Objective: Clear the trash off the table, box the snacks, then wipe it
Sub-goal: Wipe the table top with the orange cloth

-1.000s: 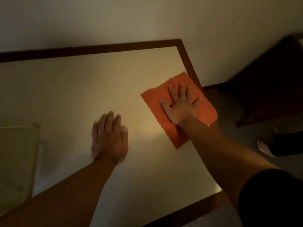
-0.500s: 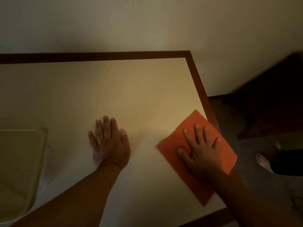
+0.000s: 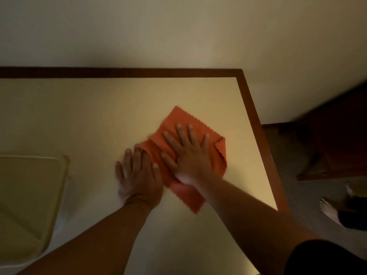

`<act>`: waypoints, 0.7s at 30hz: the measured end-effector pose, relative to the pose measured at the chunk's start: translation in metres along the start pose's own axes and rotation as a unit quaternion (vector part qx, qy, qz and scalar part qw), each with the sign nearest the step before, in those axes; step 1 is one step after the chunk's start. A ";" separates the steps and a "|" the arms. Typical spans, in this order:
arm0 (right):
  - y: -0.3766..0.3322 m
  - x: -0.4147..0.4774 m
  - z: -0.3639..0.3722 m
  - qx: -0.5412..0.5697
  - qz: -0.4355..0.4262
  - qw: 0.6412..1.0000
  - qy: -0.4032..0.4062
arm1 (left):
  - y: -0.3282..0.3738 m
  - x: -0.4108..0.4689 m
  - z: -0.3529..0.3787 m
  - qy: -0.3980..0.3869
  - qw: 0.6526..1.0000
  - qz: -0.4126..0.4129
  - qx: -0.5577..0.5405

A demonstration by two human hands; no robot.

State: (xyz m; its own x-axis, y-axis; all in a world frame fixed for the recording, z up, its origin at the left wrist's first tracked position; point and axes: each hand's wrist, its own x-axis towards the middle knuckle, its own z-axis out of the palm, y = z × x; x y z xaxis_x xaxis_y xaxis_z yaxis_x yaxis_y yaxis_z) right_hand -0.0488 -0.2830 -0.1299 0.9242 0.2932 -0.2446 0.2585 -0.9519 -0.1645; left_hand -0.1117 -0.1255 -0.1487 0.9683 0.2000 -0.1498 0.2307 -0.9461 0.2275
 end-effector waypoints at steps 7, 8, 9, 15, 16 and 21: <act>0.133 -0.094 -0.012 -0.004 0.193 0.981 -0.035 | -0.012 0.055 -0.022 -0.005 0.999 0.043 0.030; 0.152 -0.075 -0.020 0.006 0.236 0.972 -0.022 | -0.014 0.060 -0.019 -0.007 0.998 0.053 0.037; 0.168 -0.050 -0.028 0.023 0.263 0.964 -0.008 | -0.015 0.064 -0.015 -0.008 0.998 0.058 0.039; 0.140 0.129 -0.058 0.032 0.256 0.966 0.018 | -0.017 0.069 -0.008 0.013 0.998 0.054 0.030; 0.115 0.143 -0.056 0.032 0.220 0.975 0.020 | -0.018 0.069 -0.008 0.014 0.998 0.051 0.025; 0.016 0.094 -0.026 0.013 0.009 1.000 0.006 | -0.019 0.068 -0.007 0.021 0.999 0.044 0.010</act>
State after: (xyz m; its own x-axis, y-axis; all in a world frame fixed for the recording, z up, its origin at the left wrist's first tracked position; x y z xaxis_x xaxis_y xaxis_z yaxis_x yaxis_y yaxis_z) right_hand 0.0493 -0.2731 -0.1305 0.9323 0.2744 -0.2356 0.2344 -0.9546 -0.1841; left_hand -0.0493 -0.0922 -0.1564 0.9882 0.1254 -0.0885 0.1421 -0.9653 0.2191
